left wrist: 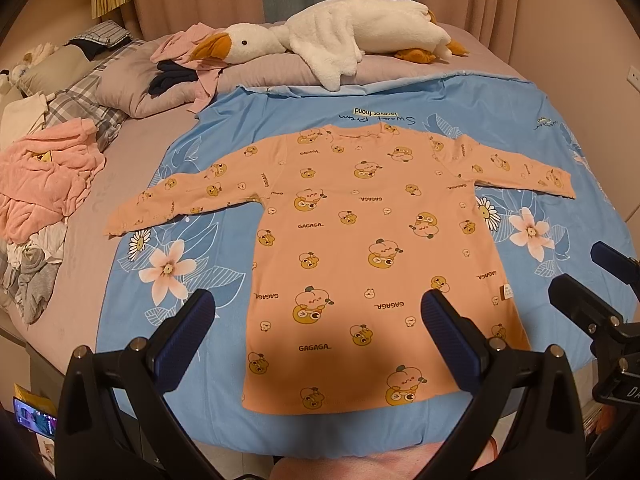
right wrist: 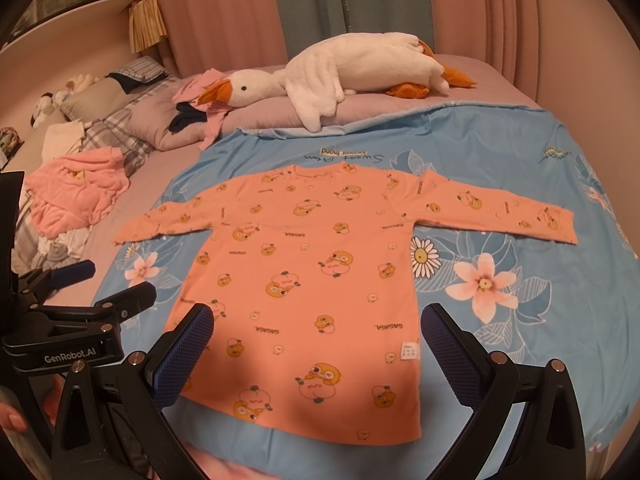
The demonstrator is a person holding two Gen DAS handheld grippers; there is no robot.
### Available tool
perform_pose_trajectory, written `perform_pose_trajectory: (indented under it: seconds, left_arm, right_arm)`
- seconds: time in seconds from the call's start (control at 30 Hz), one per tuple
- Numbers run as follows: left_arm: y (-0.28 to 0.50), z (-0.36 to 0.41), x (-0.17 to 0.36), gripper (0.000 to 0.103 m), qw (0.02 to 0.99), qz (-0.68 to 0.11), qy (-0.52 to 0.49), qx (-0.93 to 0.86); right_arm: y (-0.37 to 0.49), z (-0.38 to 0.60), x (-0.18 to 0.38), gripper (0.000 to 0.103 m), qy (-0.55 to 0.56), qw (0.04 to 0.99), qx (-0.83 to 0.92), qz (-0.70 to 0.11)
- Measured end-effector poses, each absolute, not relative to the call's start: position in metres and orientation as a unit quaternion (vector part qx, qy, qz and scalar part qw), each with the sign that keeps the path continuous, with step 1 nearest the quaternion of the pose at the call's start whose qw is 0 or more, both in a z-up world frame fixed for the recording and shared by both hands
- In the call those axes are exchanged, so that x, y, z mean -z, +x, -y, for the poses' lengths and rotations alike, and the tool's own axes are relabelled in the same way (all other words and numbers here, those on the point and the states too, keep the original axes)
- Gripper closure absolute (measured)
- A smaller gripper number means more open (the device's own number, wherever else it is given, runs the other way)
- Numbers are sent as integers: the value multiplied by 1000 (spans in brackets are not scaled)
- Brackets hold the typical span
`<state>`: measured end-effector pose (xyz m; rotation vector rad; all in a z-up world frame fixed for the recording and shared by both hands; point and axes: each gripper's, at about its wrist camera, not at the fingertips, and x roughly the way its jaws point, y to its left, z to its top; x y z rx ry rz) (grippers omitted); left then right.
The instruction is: Fold small clothes
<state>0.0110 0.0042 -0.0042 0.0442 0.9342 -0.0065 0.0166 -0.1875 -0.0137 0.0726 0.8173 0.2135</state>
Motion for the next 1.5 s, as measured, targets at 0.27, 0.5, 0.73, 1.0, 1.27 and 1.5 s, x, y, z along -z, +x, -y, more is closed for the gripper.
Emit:
perform_pose_trajectory:
  seconds: [0.27,0.5,0.73,1.0,1.27,1.5]
  left_arm:
    - [11,-4,4,0,893,-450,22,3]
    - [12,-4,4,0,892,-451,22,3]
    - [11,-5,6,0,892,-452,22,6]
    - [26,-15,32,0,887,-457,-41,40]
    - [63,-25,78,0,855,-487,-143,106]
    - [105,-32,92,0,852,-494,-156,81]
  right_arm:
    - [16,187,15,1,36,911,-104,-397]
    - [16,187,16,1,36,911,-104,-397]
    - [17,188,17,1,39,911,-104,-398]
    - [28,212,45,1,137,891,-149,-407]
    - [54,309,124,1,353,839,-106,-400]
    - [70,436,161,1,442,825,48,-350]
